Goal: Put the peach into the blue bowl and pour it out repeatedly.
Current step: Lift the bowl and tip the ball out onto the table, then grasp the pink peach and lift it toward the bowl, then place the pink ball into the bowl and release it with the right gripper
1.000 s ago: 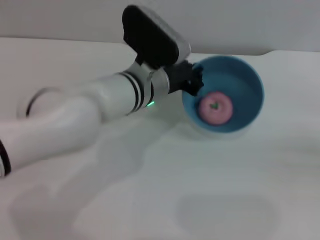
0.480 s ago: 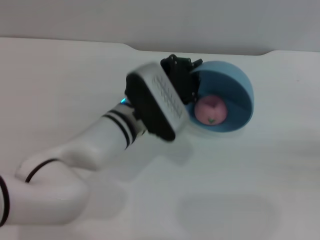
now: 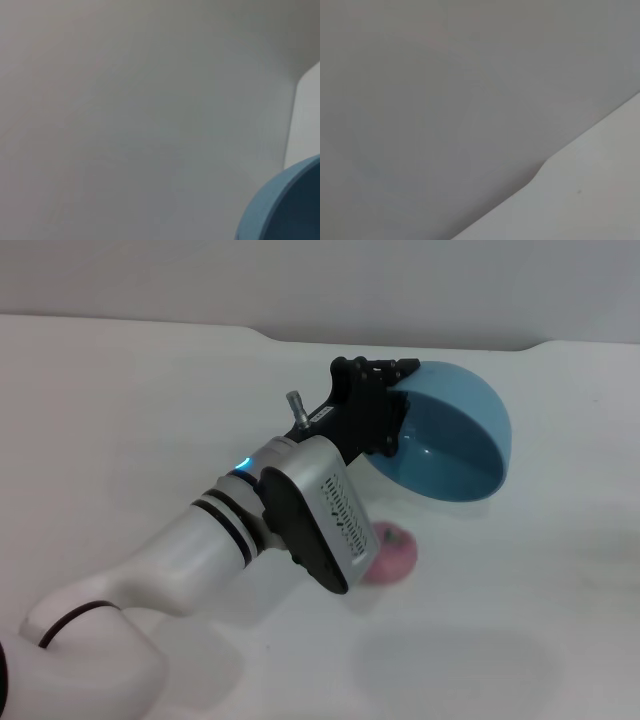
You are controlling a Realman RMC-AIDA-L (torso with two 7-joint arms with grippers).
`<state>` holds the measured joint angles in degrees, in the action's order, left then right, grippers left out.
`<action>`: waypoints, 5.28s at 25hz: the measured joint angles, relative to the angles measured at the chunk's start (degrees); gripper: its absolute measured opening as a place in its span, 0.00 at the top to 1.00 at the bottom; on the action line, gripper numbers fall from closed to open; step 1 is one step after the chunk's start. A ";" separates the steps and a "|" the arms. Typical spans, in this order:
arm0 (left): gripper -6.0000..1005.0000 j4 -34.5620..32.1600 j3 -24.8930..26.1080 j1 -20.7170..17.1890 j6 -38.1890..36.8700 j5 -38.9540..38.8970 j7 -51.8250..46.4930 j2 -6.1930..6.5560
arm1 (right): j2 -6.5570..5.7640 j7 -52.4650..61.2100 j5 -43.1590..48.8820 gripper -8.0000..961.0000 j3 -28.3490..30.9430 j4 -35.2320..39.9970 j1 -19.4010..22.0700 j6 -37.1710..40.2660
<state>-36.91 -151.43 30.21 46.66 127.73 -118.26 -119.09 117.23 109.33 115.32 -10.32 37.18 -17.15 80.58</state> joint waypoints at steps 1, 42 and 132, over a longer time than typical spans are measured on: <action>1.00 -0.15 0.03 0.12 -0.01 -0.04 -0.19 0.00 | 0.06 -0.14 0.00 0.51 0.00 0.00 0.16 0.00; 1.00 -27.80 85.86 1.35 -121.26 9.24 -35.52 1.96 | 2.30 -11.60 0.82 0.50 -60.64 -10.95 -26.82 -11.91; 1.00 -14.29 52.37 12.68 -100.13 3.32 -39.60 0.48 | 0.50 -9.94 -6.44 0.50 -25.26 4.87 -9.84 7.27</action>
<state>-51.20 -99.06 42.89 -53.47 131.06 -157.86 -118.61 117.74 99.39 108.88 -35.59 42.06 -26.99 87.85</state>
